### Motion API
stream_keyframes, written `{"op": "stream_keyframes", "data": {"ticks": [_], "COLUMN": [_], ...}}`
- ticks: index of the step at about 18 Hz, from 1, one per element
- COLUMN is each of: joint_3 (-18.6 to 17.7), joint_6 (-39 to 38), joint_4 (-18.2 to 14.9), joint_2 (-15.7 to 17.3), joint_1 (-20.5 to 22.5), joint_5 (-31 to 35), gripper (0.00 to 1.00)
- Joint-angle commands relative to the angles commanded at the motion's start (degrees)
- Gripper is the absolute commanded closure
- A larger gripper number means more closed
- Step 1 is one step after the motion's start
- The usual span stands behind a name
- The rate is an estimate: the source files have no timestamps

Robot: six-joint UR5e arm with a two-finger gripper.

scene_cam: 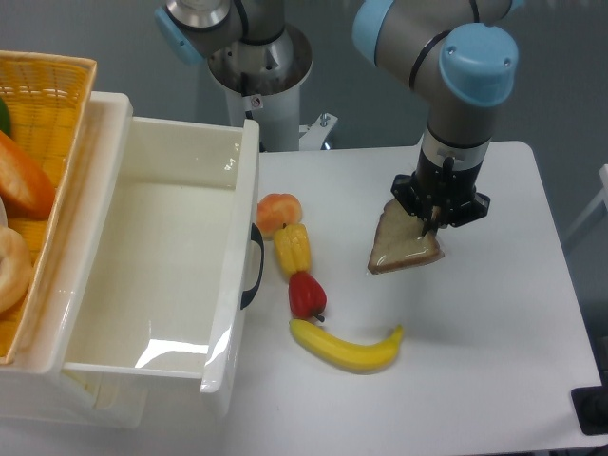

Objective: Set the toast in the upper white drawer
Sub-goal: 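Hold the bagged toast slice in the gripper and lift it slightly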

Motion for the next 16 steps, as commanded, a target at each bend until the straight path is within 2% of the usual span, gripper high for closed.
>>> {"op": "stream_keyframes", "data": {"ticks": [16], "joint_3": [-0.01], "joint_6": [-0.09], "joint_4": [-0.44], "joint_2": [0.44], "joint_1": [0.09], "joint_5": [2.55], "gripper": [1.0]}}
